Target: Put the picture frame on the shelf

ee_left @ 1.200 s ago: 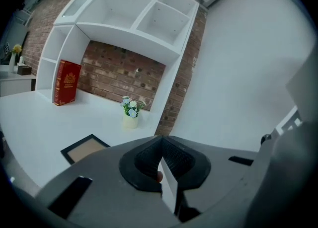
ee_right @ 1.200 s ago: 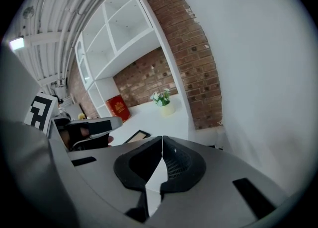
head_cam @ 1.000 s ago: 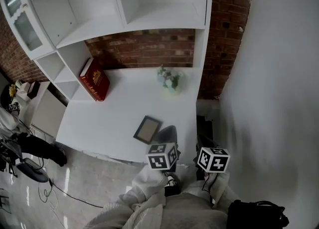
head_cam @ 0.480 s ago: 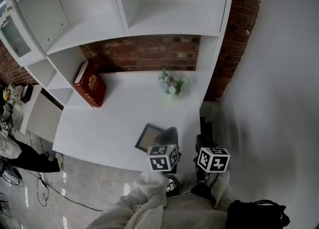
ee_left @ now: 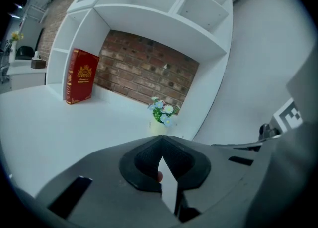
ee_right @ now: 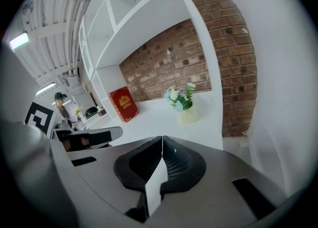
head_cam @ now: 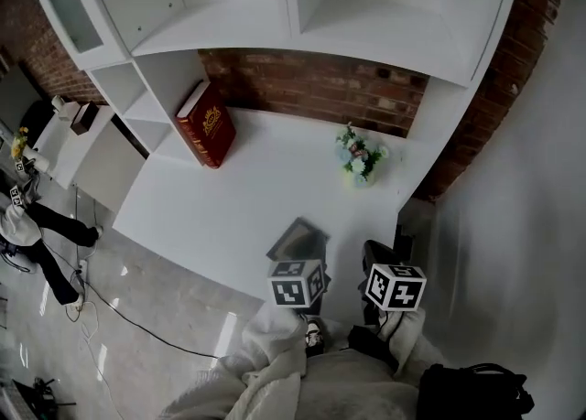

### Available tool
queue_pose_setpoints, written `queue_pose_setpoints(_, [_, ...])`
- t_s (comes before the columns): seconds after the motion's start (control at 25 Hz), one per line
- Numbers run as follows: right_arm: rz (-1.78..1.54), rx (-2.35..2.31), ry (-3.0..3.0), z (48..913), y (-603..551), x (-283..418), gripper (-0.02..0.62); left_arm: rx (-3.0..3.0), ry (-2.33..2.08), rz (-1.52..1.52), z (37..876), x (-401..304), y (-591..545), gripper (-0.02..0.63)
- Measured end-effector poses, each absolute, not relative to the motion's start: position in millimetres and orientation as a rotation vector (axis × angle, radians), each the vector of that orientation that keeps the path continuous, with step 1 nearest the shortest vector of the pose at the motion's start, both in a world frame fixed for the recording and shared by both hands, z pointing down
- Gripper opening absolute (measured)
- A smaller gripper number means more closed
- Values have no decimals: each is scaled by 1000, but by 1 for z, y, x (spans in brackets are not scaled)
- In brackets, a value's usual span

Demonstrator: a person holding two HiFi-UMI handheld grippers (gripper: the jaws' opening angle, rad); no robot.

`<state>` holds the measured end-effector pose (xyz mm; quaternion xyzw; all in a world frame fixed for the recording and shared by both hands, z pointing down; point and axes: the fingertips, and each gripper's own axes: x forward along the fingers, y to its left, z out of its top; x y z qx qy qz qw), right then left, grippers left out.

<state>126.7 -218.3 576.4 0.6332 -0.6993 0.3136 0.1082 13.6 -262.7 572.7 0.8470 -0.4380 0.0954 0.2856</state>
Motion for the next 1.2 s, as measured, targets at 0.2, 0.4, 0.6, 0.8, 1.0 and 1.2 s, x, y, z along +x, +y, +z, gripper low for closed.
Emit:
queue_pose_setpoints(0.2, [933, 1768, -2102, 585, -237, 108, 25, 2180, -1286, 255, 581, -24, -273, 8])
queue_pose_setpoints(0.4, [974, 1685, -2121, 599, -242, 87, 25, 2115, -1317, 352, 605, -63, -272, 8])
queue_pose_setpoints(0.6, [1038, 1666, -2088, 623, -248, 82, 25, 2157, -1272, 471, 625, -84, -283, 9])
queue_pose_setpoints(0.8, [1087, 1658, -2062, 643, -259, 72, 25, 2201, -1170, 569, 653, -86, -292, 61])
queue_pose_setpoints(1.0, [1127, 1677, -2020, 660, -267, 71, 25, 2229, -1049, 712, 675, -79, -297, 126])
queue_pose_setpoints(1.2, [1145, 1687, -1975, 674, -271, 74, 25, 2253, -940, 819, 691, -76, -308, 127])
